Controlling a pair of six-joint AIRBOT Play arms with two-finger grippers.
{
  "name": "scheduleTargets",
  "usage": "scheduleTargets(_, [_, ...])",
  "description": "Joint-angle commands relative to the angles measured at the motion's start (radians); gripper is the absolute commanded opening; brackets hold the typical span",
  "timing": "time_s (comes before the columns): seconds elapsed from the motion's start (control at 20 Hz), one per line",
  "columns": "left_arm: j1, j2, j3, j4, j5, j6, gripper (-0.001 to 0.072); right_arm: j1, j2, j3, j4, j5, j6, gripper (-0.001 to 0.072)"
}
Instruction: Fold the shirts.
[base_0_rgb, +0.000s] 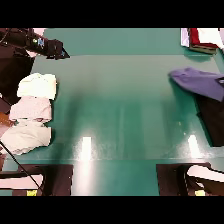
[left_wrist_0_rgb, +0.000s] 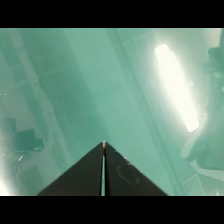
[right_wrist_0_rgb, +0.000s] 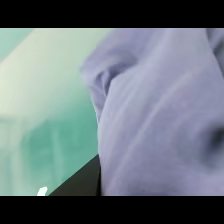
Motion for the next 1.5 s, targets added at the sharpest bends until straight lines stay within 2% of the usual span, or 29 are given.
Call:
scheduleTargets(0.0, [0.0,0.001,0.0,-0.008,0.005,0.001,0.0023,-0.089,0.014,0.074,-0.005,0.005,0.001,0.0013])
scheduleTargets(0.25, [0.0,0.0,0.0,-0.007,0.011,0.002,0.0023,-0.079,0.023,0.274,-0.007,0.128,0.014,0.0013])
scheduleTargets(0.35, [0.0,0.0,0.0,-0.004,0.01,0.01,0.0023,-0.085,0.052,0.313,-0.055,0.133,0.046,0.0013])
scheduleTargets(0.5, [0.0,0.0,0.0,-0.004,0.01,0.011,0.0023,-0.088,0.116,0.322,-0.233,0.159,0.108,0.0013])
scheduleTargets(0.75, [0.0,0.0,0.0,-0.004,-0.004,0.036,0.0024,-0.088,0.153,0.312,-0.576,0.287,0.225,0.0016])
scheduleTargets(0.95, [0.0,0.0,0.0,-0.004,-0.034,0.062,0.0023,-0.088,0.159,0.198,-0.816,0.397,0.329,0.0021])
scheduleTargets(1.0, [0.0,0.001,0.0,-0.004,-0.038,0.063,0.0023,-0.088,0.159,0.166,-0.879,0.422,0.346,0.0046])
scheduleTargets(1.1, [0.0,0.001,0.0,-0.004,-0.043,0.063,0.0023,-0.088,0.159,0.114,-0.985,0.456,0.355,0.0405])
scheduleTargets(1.15, [0.0,0.001,0.0,-0.004,-0.043,0.063,0.0023,-0.088,0.159,0.096,-1.038,0.462,0.368,0.0513])
scheduleTargets(1.3, [0.0,0.001,0.0,-0.004,-0.043,0.062,0.0024,-0.086,0.16,0.097,-1.066,0.47,0.415,0.0532])
scheduleTargets(1.45, [0.0,0.0,0.0,-0.005,-0.04,0.062,0.0024,-0.041,0.161,0.146,-0.93,0.504,0.432,0.053])
